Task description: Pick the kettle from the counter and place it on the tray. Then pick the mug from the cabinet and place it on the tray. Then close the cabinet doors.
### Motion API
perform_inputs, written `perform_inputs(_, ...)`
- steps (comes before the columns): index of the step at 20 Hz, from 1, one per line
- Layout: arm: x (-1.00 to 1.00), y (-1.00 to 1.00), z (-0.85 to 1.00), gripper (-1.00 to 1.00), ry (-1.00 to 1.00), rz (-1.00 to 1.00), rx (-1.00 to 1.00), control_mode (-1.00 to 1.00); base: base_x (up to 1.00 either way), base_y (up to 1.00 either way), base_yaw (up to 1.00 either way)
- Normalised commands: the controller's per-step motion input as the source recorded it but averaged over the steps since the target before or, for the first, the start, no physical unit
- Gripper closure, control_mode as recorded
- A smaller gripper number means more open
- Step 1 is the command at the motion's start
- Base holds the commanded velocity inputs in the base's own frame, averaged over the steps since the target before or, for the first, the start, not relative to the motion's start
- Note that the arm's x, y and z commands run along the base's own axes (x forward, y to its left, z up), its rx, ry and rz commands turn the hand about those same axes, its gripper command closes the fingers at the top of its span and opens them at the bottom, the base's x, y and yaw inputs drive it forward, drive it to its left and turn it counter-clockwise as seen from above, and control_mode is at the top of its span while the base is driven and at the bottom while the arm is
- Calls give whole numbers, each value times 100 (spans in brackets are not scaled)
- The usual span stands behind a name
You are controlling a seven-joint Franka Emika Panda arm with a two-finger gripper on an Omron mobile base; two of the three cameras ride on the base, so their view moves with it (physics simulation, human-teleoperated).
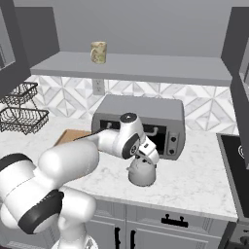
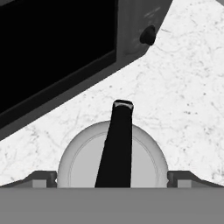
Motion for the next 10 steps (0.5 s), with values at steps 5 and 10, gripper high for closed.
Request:
perform_inputs(5,-2,3,-31,100,0,0,0,-100,0,0,0)
perform_inputs(10,-14,1,-22,100,0,0,1,-100,0,0,0)
